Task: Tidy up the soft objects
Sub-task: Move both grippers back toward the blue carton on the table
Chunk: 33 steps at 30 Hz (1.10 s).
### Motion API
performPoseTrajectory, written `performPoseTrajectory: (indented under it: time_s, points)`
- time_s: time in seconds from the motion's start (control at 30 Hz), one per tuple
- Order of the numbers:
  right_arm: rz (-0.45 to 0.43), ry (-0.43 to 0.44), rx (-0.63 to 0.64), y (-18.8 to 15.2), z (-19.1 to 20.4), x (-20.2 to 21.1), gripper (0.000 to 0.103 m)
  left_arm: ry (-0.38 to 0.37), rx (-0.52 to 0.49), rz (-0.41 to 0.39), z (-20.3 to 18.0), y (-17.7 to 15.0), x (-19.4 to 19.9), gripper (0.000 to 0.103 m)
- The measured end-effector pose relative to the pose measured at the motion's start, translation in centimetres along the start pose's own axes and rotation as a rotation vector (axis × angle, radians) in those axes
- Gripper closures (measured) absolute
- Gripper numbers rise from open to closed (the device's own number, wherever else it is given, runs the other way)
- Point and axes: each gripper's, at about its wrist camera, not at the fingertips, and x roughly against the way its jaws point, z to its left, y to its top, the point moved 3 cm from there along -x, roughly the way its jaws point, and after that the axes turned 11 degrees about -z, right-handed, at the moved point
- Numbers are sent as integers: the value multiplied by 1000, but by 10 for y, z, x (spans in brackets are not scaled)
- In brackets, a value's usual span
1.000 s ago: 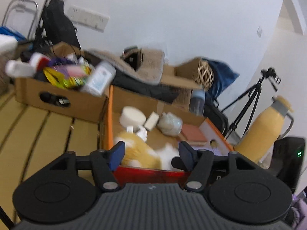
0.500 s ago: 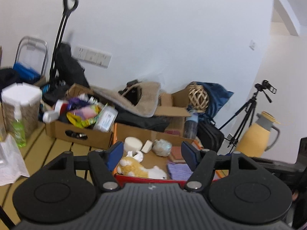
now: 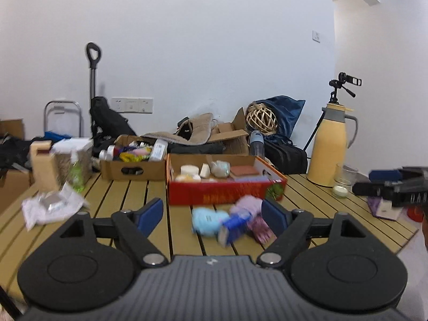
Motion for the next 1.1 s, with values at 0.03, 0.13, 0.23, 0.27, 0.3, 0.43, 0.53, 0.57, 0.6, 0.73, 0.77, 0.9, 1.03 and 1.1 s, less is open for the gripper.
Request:
performPoseTrajectory:
  time_s: [0.03, 0.13, 0.23, 0.27, 0.3, 0.43, 0.53, 0.57, 0.6, 0.73, 0.77, 0.9, 1.03, 1.1]
  points:
    - [-1, -6, 15, -8, 7, 13, 20, 2, 4, 0, -4, -7, 14, 19]
    - [13, 9, -8, -33, 21, 58, 18, 5, -19, -8, -18, -27, 56, 15]
    - [31, 33, -64, -54, 30, 92, 15, 10, -4, -1, -25, -42, 82, 11]
    - [40, 42, -84, -59, 31, 100, 15, 3, 0, 12, -27, -46, 87, 11]
    - [53, 53, -89, -64, 33, 106, 15, -1, -9, 23, -29, -49, 89, 11]
    - [64, 25, -72, -68, 35, 114, 15, 6, -9, 14, -32, -46, 91, 11]
    - [58, -6, -91, -70, 31, 110, 15, 1, -1, 2, -33, -43, 89, 11]
    - [59, -9, -99, -72, 29, 108, 15, 2, 0, 5, -33, -44, 86, 11]
    - [58, -13, -107, -72, 27, 102, 15, 2, 3, 11, -33, -46, 84, 11]
    - [65, -17, -144, -81, 20, 82, 15, 12, 25, 58, -26, -58, 61, 11]
    - [73, -16, -158, -85, 18, 73, 16, 16, 29, 72, -24, -61, 54, 11]
    - [128, 12, -204, -93, 12, 24, 25, 15, 68, 134, -15, -71, 7, 23]
    - [130, 63, -214, -85, 7, -38, 30, 12, 98, 185, -8, -74, -61, 38]
    - [127, 72, -232, -79, 1, -74, 36, 20, 103, 196, -6, -74, -94, 43]
